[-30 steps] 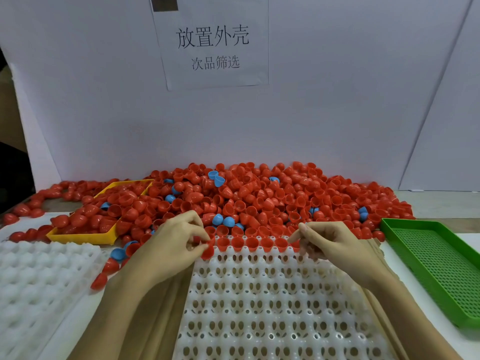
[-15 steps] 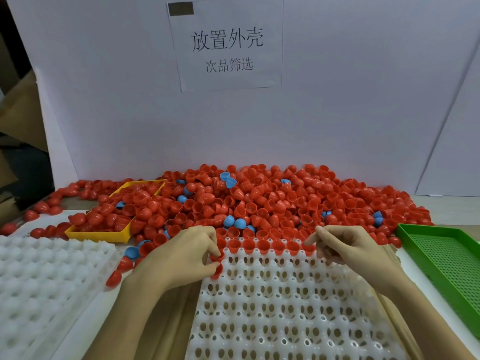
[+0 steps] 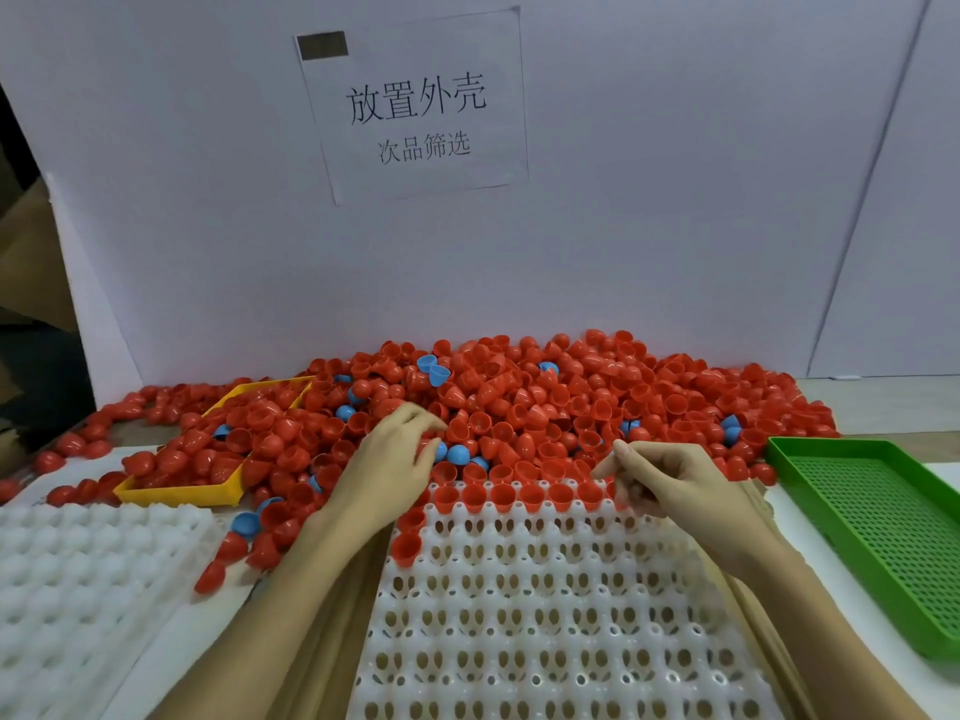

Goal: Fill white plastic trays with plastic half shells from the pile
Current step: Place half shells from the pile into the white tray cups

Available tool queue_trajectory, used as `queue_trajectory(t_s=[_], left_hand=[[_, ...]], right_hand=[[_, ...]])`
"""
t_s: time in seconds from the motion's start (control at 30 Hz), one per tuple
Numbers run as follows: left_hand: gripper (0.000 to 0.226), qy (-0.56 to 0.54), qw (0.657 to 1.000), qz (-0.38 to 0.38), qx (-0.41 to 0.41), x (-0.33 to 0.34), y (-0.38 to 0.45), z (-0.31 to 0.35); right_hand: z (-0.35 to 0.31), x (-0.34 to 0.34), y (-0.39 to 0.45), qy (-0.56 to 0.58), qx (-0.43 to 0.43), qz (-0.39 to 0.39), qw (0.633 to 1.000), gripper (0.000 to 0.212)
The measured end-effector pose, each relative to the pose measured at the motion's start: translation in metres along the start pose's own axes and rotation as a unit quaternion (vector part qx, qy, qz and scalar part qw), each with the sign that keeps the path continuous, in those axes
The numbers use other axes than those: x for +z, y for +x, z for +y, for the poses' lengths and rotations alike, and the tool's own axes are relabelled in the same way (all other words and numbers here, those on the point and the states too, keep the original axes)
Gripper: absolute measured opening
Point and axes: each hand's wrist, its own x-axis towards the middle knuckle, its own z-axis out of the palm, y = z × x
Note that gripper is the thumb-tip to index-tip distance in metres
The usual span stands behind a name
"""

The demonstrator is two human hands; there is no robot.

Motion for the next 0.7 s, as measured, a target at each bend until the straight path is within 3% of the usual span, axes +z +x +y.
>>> queue_trajectory(t_s=[0.13, 0.27, 0.37, 0.5, 0.6, 0.7], left_hand=[[0.036, 0.155, 0.977, -0.121, 0.089, 0.007, 0.036, 0.012], [0.038, 0.187, 0.964, -0.177, 0.064, 0.011, 0.050, 0.006], [0.035, 0.120, 0.981, -0.146, 0.036, 0.014, 0.046, -0.002], [0.029, 0.036, 0.998, -0.035, 0.048, 0.011, 0.032, -0.002], [0.021, -0.067, 0.996, 0.026, 0.053, 0.006, 0.016, 0.018], [0.018, -0.177, 0.982, 0.039, 0.060, 0.002, -0.008, 0.050]], right_hand=[[0.000, -0.001, -0.002, 0.018, 0.004, 0.000, 1.000, 0.040], [0.000, -0.002, -0.002, 0.019, 0.003, 0.003, 1.000, 0.040], [0.001, -0.003, -0.001, 0.016, 0.006, 0.004, 1.000, 0.040], [0.001, -0.001, -0.001, 0.006, 0.000, 0.000, 1.000, 0.040], [0.000, 0.000, -0.002, 0.008, -0.004, -0.008, 1.000, 0.040], [-0.005, 0.001, -0.004, 0.017, -0.020, -0.028, 0.999, 0.034]])
